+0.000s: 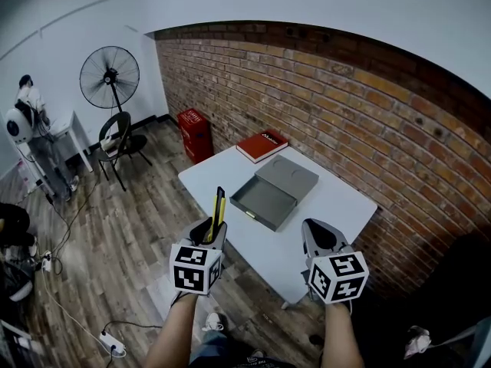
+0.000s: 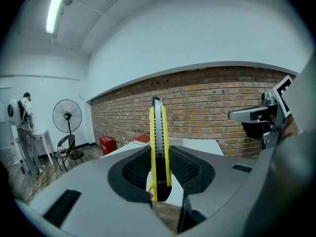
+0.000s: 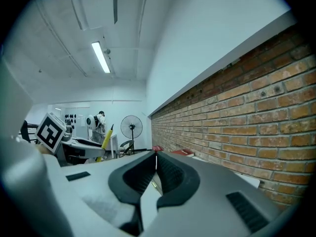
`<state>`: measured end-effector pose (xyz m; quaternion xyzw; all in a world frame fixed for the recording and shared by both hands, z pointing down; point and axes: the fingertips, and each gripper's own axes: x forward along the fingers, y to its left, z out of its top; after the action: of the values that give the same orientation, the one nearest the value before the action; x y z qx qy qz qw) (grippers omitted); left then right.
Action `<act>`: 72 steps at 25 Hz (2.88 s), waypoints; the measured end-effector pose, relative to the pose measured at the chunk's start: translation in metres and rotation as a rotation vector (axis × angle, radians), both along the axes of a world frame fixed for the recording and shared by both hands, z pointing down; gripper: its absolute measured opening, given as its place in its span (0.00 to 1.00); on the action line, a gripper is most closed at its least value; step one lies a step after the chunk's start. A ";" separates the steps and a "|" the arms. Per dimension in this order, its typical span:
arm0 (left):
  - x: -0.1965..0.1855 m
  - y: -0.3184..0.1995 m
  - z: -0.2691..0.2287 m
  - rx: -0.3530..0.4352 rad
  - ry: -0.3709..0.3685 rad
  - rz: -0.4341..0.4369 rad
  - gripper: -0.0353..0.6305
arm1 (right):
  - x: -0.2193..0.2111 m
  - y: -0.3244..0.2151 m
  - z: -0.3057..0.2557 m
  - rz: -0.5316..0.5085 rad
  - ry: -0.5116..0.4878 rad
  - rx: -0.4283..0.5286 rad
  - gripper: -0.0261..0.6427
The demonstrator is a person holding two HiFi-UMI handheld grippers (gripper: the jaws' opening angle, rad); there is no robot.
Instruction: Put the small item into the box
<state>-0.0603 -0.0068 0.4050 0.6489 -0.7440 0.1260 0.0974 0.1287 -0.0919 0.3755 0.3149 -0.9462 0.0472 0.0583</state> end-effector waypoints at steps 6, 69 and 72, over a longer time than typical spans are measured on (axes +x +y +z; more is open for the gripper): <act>-0.028 -0.033 0.009 0.001 0.001 0.033 0.25 | -0.028 -0.027 0.008 0.029 0.003 0.003 0.07; -0.118 -0.322 0.027 -0.050 -0.011 0.490 0.25 | -0.093 -0.235 -0.007 0.477 0.031 0.008 0.07; -0.113 -0.332 0.028 -0.057 -0.016 0.487 0.25 | -0.091 -0.248 -0.005 0.467 0.031 0.003 0.07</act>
<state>-0.1733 -0.3392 0.4332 0.8051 -0.5626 0.1717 0.0765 0.0379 -0.3403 0.3703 0.5259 -0.8468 0.0530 0.0596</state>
